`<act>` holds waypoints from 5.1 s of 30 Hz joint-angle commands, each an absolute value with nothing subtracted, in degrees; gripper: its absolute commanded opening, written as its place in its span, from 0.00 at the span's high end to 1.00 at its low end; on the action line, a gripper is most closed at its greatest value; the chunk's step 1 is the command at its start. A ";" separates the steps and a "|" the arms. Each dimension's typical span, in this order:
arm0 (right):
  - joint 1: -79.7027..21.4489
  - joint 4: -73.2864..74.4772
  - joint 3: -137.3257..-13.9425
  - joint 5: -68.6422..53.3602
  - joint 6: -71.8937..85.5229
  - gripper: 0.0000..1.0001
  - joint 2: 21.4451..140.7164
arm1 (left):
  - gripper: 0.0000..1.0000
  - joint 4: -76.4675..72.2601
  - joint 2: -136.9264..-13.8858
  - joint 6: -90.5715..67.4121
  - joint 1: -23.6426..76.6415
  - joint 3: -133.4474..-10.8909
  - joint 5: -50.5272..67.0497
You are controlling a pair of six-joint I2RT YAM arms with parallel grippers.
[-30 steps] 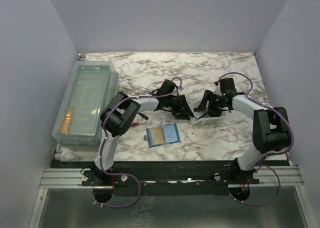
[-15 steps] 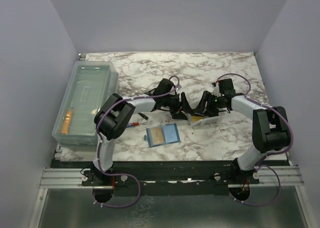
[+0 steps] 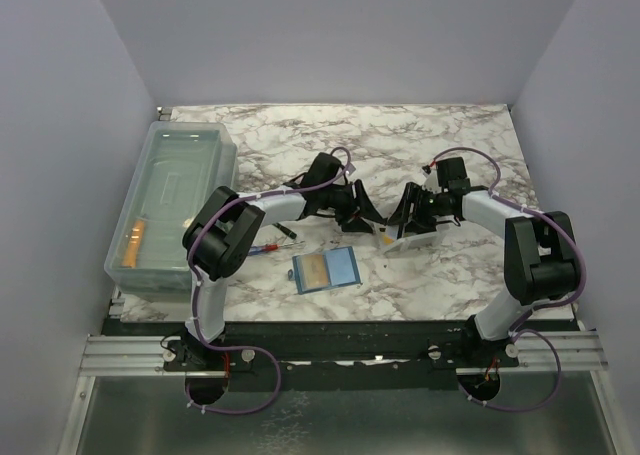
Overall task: Put the credit cards into the card holder
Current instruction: Pick up the credit card from the storage box, then insert the credit card into the card holder.
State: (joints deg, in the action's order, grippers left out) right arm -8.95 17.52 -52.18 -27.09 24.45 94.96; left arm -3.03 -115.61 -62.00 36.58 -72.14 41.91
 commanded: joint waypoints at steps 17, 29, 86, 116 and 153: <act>-9.32 18.92 -51.48 -28.96 24.00 0.39 96.31 | 0.53 -4.21 -116.00 -63.06 37.88 -71.15 38.46; -9.32 18.29 -51.11 -29.99 23.97 0.40 96.71 | 0.71 -7.02 -118.75 -64.55 39.12 -72.83 39.48; -30.44 25.51 -56.15 -62.97 8.01 0.97 82.02 | 1.00 39.37 -83.56 5.70 37.59 -69.03 54.54; -33.39 -16.78 -33.24 -39.81 45.00 1.00 88.92 | 0.27 28.59 -74.52 -36.89 26.10 -44.06 17.42; -33.57 -19.95 -33.10 -38.24 43.34 1.00 90.99 | 0.59 22.32 -87.89 -43.95 33.22 -40.69 5.72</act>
State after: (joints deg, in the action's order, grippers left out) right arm -33.30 -22.20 -31.90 -40.27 45.01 94.00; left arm 20.69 -85.10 -44.84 32.67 -42.63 9.39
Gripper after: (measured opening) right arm 0.005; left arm 0.421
